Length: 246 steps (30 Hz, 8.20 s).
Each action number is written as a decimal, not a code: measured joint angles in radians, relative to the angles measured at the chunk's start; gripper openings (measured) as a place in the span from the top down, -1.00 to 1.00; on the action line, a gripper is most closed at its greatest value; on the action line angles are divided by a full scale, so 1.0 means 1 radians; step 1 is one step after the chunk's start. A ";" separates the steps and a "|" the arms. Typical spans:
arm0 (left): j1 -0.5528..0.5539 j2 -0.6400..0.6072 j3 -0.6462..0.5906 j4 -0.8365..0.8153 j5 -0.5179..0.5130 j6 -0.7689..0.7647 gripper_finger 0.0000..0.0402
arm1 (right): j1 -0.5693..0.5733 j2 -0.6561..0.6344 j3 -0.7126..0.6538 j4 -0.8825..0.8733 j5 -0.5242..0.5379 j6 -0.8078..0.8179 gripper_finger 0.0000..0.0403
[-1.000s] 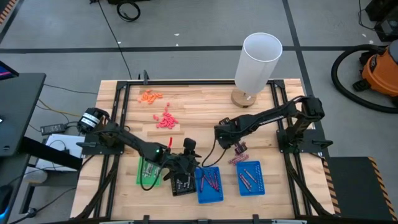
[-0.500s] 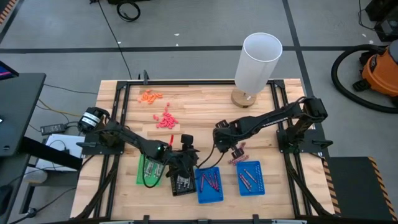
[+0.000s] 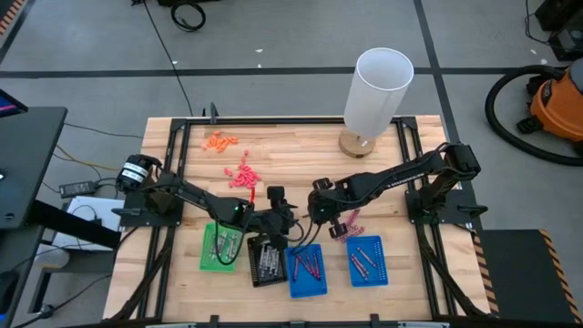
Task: Sort crayons
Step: Put the red crayon into the left blue bin
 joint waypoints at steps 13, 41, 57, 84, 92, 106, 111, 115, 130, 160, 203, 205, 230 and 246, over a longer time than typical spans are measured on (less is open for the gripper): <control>-0.003 0.000 0.000 0.057 0.005 -0.026 0.09 | 0.033 -0.002 0.037 0.084 0.128 0.051 0.84; 0.002 0.000 0.000 0.043 -0.065 -0.026 0.89 | 0.053 -0.039 0.037 0.086 0.082 0.150 0.38; -0.086 0.022 0.014 0.136 0.490 0.070 0.75 | 0.231 -0.286 -0.136 -0.136 0.339 0.452 0.18; -0.034 0.117 0.198 -0.082 0.303 0.319 0.14 | 0.203 -0.299 -0.266 -0.184 0.341 0.504 0.19; 0.127 0.100 0.196 -0.101 0.420 0.481 0.32 | 0.138 -0.314 -0.313 -0.088 0.369 0.446 0.19; 0.457 0.087 0.195 -0.084 0.757 0.620 0.49 | -0.079 -0.445 -0.472 0.131 0.109 0.461 0.19; 0.527 0.087 0.195 -0.082 0.799 0.597 0.49 | -0.108 -0.454 -0.505 0.060 0.120 0.494 0.19; 0.552 0.087 0.195 -0.089 0.804 0.587 0.49 | -0.128 -0.471 -0.426 -0.007 0.092 0.548 0.19; 0.594 -0.078 -0.094 0.275 0.856 0.669 0.70 | -0.114 -0.383 -0.383 -0.159 -0.028 0.559 0.20; 0.665 -0.207 -0.388 0.805 0.937 0.564 0.83 | -0.043 -0.048 -0.286 -0.170 0.007 0.370 0.20; 0.665 -0.206 -0.388 0.783 0.936 0.555 0.83 | -0.064 -0.098 -0.290 -0.064 -0.049 0.231 0.23; 0.665 -0.206 -0.388 0.782 0.936 0.555 0.83 | -0.047 -0.098 -0.290 -0.078 -0.049 0.214 0.25; 0.665 -0.206 -0.388 0.778 0.935 0.560 0.83 | -0.007 -0.098 -0.376 -0.004 -0.002 0.136 0.25; 0.627 -0.206 -0.388 0.715 0.923 0.668 0.83 | -0.110 -0.104 -0.431 0.077 -0.100 0.027 0.43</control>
